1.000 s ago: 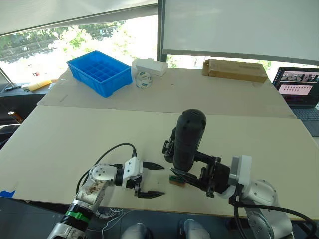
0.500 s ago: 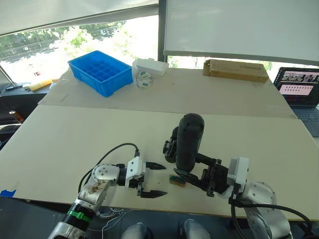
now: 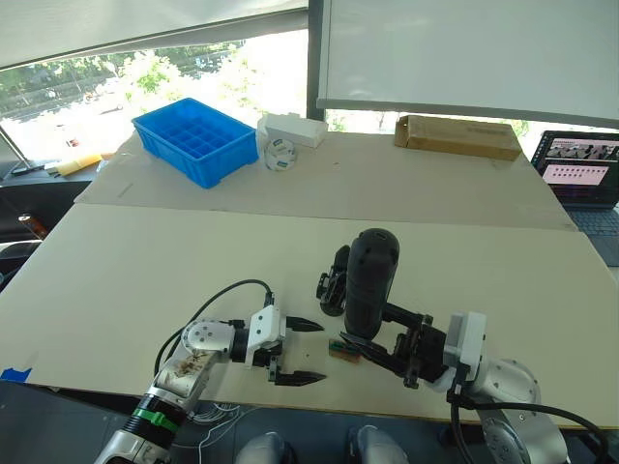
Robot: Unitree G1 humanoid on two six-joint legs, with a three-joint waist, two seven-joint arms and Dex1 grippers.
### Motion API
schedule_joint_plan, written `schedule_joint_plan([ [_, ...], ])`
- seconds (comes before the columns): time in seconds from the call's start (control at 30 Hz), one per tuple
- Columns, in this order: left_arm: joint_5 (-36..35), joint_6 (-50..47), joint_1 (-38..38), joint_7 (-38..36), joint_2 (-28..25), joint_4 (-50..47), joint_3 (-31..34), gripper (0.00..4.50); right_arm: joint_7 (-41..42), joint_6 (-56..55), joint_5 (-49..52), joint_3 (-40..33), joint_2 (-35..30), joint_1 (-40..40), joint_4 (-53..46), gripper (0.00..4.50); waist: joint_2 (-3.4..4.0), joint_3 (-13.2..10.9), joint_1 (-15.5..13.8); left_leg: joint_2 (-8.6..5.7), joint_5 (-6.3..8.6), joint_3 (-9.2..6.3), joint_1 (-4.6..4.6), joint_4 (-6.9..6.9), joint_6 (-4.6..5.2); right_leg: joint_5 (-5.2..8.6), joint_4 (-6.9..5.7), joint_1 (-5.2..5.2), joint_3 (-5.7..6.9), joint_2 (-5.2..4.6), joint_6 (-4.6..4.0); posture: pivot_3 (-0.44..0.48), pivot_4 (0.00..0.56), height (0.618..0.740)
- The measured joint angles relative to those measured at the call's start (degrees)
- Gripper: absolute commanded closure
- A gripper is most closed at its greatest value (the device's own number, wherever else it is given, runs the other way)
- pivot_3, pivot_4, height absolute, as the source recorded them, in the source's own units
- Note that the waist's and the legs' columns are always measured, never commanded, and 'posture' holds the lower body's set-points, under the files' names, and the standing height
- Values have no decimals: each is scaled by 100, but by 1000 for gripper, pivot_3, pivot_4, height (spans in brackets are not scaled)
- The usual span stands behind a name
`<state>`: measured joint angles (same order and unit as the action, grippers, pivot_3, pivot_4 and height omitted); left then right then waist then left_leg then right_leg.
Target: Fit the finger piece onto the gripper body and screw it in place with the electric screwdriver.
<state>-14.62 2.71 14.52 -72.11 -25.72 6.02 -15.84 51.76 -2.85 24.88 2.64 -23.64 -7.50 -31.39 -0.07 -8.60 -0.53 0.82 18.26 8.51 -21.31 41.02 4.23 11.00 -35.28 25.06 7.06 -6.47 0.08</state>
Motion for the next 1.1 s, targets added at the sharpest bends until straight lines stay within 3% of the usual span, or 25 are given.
schedule_joint_plan([
  [1.1, 7, 505, 47, -93, 120, 412, 0, 0, -61, -79, -106, 1, 2, 100, 224, 2609, 0, 0, -10, 0, 0, -1, 4, 1, 1, 0, -1, -3, 0, -4, -1, 0, 150, 740],
])
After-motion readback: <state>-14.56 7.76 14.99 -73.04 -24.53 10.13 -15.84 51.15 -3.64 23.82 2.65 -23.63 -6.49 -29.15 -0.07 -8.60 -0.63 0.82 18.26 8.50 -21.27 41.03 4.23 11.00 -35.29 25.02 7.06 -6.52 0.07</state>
